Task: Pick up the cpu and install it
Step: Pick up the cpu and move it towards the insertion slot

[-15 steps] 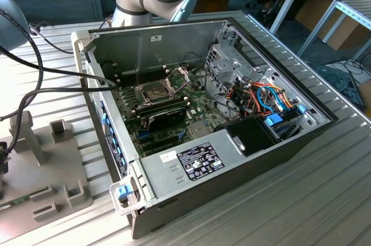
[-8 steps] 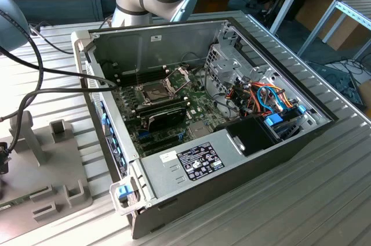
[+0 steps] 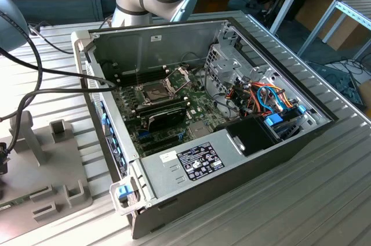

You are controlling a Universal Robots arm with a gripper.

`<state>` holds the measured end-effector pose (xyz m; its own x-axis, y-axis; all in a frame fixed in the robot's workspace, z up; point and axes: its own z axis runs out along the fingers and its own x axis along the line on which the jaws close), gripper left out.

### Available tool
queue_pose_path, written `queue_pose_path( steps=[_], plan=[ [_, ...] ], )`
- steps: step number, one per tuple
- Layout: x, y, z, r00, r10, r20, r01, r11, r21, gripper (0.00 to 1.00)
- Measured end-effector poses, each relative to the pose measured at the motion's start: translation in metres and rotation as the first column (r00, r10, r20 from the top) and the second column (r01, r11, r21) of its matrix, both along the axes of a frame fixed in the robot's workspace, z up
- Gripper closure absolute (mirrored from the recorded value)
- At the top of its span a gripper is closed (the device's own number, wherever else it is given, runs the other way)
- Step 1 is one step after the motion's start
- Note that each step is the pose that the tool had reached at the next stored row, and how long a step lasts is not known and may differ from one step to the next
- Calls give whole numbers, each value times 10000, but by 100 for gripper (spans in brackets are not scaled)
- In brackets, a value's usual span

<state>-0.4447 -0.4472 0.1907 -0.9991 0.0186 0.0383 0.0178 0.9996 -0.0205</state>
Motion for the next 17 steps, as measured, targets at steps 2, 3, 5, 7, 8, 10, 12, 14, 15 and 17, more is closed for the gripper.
queue_pose_path(
  steps=[2, 3, 5, 7, 8, 10, 12, 14, 15, 17],
  plan=[
    [0, 0, -4, 10000, 0, -1, 0, 10000, -1, 38],
    [0, 0, -4, 10000, 1, -1, -1, 10000, -1, 38],
    [0, 0, -4, 10000, 1, -1, -1, 10000, -1, 38],
    [0, 0, -5, 10000, 0, 0, 0, 10000, 0, 38],
    [0, 0, -5, 10000, 0, 0, 0, 10000, 0, 38],
    [0, 0, -5, 10000, 1, 0, -1, 10000, 0, 38],
    [0, 0, -5, 10000, 0, 0, 0, 10000, 0, 38],
    [-1, 0, -5, 10000, 22, -1, -22, 10000, 0, 38],
    [-1, 0, -5, 10000, 54, 0, -54, 10000, 0, 38],
    [-1, 0, -5, 10000, 98, 0, -98, 10000, 0, 38]
  ],
)
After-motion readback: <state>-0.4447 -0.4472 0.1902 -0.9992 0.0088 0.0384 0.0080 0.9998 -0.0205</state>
